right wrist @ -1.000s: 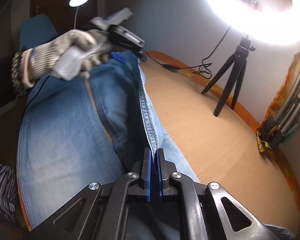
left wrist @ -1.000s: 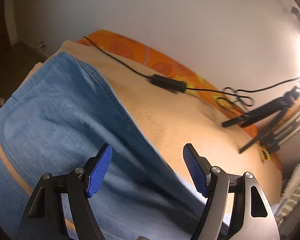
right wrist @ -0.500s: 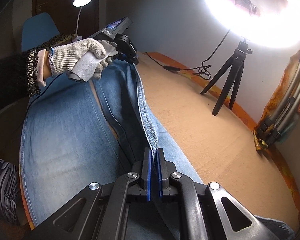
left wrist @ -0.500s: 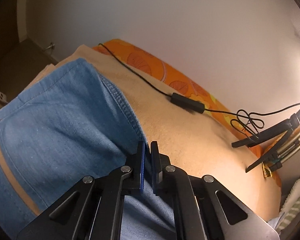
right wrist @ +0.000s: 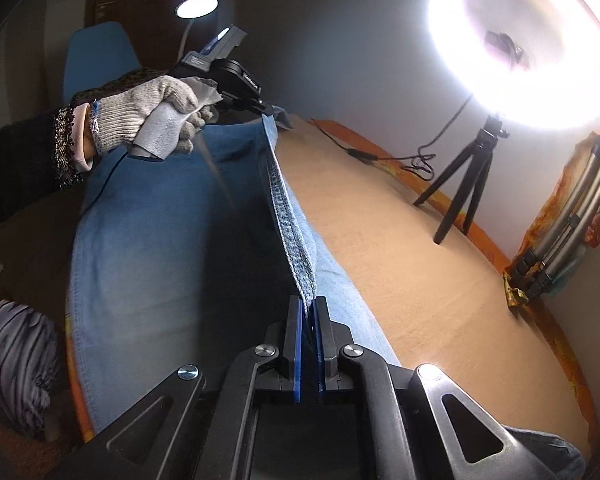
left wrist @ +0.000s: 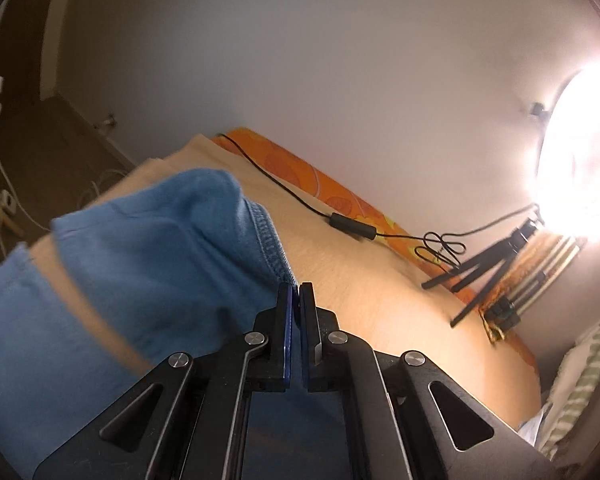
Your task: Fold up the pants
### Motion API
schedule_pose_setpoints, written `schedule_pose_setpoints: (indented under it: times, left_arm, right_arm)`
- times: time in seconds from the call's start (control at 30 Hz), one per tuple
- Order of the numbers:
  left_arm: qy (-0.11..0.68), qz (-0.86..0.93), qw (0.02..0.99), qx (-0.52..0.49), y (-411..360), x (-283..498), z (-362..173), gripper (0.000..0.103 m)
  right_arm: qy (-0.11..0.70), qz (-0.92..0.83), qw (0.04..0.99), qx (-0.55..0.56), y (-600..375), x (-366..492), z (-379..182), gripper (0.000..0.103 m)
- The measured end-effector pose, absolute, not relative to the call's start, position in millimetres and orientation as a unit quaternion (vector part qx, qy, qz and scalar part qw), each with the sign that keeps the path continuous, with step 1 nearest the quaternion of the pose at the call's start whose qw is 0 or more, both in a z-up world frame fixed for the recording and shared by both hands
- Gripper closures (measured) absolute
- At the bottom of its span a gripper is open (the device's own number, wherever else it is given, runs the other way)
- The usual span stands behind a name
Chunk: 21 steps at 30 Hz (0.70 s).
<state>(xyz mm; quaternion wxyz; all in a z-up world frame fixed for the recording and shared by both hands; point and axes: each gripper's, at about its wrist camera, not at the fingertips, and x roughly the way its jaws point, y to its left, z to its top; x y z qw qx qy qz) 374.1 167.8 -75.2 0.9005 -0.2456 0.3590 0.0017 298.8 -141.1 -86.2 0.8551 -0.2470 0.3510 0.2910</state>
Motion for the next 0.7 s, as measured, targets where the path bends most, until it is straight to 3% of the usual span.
schedule_pose_setpoints:
  times: [0.37,0.7]
  left_arm:
    - [0.335,0.021,0.908,-0.252,189.2,235.4,-93.6,0.101]
    - [0.365,0.054,0.91,-0.19,184.6,209.6,-105.0,0.1]
  right_arm:
    - [0.372,0.315,0.834,-0.258,-131.2,220.2,-102.1,0.1]
    - [0.406,0.313,0.819,-0.258,-123.3,186.2,-134.4,0.101]
